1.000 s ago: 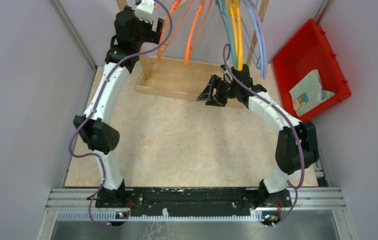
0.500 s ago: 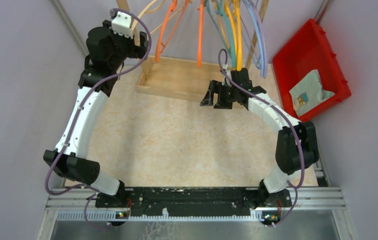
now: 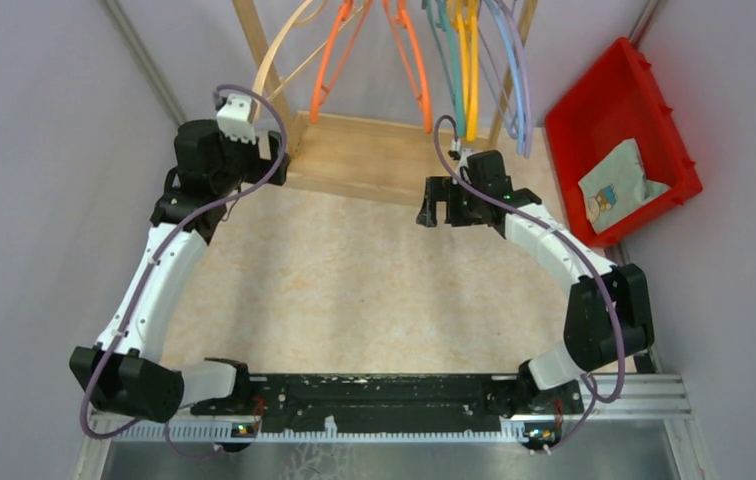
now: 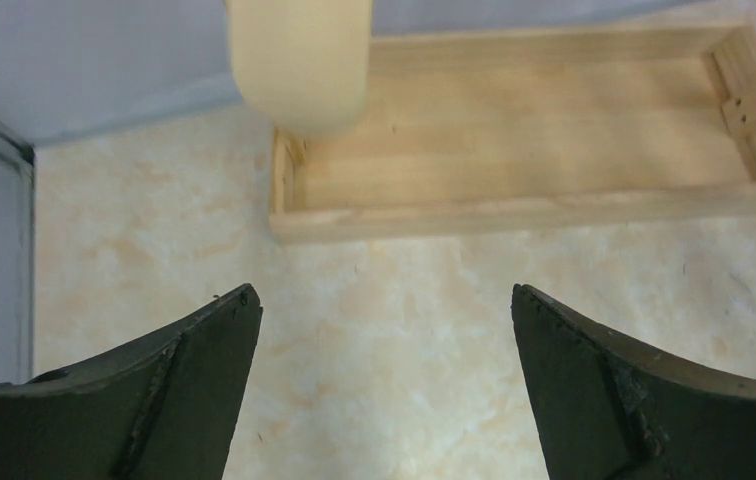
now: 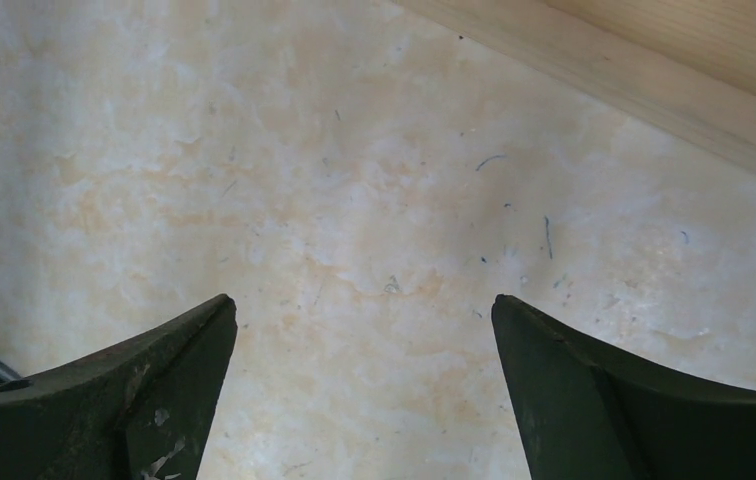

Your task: Organize the hangers

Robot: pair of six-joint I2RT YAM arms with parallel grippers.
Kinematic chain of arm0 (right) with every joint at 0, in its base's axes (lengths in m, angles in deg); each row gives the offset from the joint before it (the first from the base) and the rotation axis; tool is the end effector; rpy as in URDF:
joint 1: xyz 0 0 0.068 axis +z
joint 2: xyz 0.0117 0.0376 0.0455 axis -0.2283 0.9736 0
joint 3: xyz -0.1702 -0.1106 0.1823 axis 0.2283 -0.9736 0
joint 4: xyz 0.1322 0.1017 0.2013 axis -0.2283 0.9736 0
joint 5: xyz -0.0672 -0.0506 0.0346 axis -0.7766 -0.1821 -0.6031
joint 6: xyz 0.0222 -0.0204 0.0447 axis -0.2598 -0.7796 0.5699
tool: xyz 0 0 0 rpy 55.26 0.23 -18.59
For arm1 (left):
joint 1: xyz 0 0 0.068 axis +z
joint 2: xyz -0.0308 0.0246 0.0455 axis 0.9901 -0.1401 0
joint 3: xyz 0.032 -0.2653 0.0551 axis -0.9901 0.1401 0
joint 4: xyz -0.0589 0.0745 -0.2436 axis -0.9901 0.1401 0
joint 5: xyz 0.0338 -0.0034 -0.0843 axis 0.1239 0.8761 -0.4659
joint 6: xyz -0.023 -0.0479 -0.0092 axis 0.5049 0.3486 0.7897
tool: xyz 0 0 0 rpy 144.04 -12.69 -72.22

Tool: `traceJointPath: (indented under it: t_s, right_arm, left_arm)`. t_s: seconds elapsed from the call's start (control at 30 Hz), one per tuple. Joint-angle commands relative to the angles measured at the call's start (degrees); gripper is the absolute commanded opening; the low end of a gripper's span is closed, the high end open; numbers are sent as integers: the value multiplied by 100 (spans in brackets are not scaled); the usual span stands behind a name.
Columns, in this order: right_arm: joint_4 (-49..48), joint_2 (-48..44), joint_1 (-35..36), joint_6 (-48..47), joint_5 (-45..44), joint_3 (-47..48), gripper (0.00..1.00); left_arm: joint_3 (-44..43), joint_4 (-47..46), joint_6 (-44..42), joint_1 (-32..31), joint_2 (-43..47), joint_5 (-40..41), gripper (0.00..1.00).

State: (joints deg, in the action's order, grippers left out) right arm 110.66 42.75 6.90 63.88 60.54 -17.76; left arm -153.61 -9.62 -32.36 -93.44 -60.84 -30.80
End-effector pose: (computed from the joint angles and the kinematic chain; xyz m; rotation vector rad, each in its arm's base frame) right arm 0.3077 0.1231 0.2686 -0.2208 2.3827 0.6383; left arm 0.2817 -0.0599 0.4140 0.2952 1.8177 -0.1566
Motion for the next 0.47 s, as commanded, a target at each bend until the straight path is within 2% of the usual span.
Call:
traceJointPath:
  t_s: [0.0, 0.23, 0.43]
  right_arm:
    - [-178, -384, 47, -374, -523, -117, 99]
    - [-388, -774, 123, -448, -756, -631, 99]
    - [-404, -1054, 170, -559, -978, -1164, 99]
  left_arm:
    - [697, -29, 461, 49, 387, -222, 100]
    - [2327, -791, 873, 59, 728, -418, 100]
    - [2921, -1196, 944, 59, 632, -412, 100]
